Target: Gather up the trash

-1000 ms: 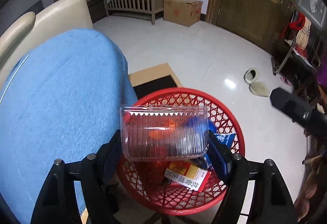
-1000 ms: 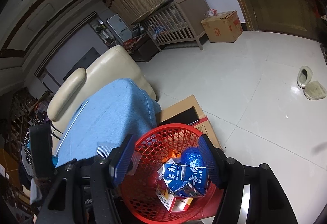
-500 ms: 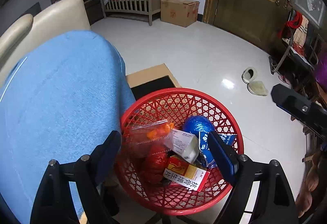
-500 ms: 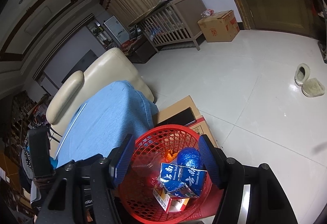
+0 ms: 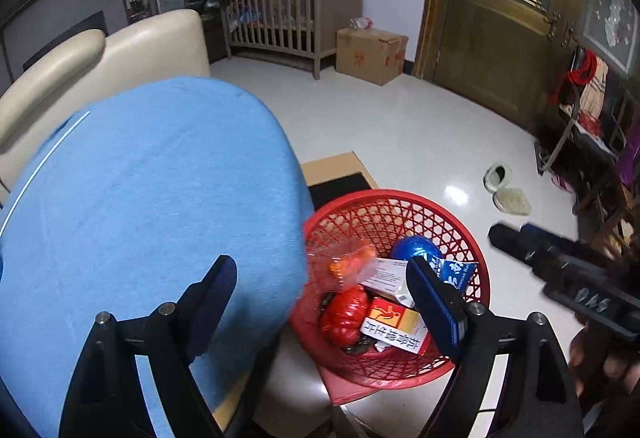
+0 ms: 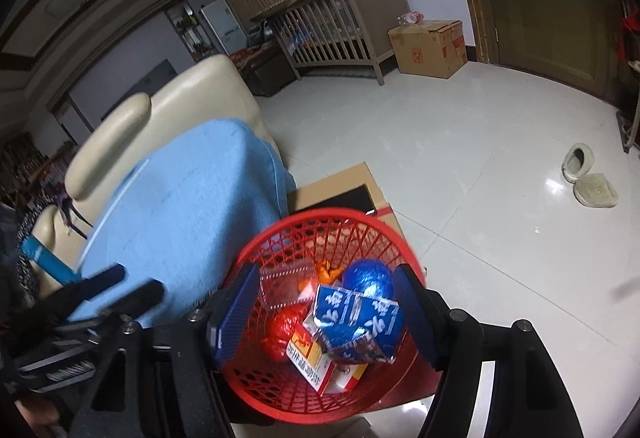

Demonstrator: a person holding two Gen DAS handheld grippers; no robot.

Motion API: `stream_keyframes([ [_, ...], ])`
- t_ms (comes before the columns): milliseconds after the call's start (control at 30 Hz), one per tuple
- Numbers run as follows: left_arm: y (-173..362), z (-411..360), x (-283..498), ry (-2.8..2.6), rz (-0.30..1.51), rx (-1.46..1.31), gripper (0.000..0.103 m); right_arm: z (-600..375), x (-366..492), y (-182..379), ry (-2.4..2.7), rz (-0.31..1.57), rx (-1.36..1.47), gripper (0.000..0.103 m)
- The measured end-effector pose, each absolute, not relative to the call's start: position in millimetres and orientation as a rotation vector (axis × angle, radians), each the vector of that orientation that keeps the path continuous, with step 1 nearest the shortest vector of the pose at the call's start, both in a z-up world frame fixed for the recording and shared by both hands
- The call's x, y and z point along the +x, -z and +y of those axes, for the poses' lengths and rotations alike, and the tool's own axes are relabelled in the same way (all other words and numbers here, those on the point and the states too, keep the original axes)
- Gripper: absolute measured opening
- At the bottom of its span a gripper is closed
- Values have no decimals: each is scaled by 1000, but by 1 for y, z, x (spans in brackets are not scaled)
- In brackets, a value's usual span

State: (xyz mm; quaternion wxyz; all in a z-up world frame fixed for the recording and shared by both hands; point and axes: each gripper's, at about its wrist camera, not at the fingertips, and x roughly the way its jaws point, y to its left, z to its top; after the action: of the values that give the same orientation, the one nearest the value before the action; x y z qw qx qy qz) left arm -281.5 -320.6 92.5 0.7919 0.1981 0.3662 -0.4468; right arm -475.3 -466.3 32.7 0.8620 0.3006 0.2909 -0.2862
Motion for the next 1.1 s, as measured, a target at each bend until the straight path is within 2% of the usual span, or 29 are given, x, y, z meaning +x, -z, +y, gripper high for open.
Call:
stream_keyframes([
  [67,-96,-311,-278,955,779,405,87,-455,-469,-29,631,632,610,81],
  [300,-97,-280,-265,907,753,367,87,-422,-453,-16,695,680,556,81],
  [600,-94,-248,-242,877,751,300,87,-394,-445,-34,785,644,466,81],
  [1100,-91,-237,-238,886,760,275,89,-372,-432,-29,801,713,406,81],
])
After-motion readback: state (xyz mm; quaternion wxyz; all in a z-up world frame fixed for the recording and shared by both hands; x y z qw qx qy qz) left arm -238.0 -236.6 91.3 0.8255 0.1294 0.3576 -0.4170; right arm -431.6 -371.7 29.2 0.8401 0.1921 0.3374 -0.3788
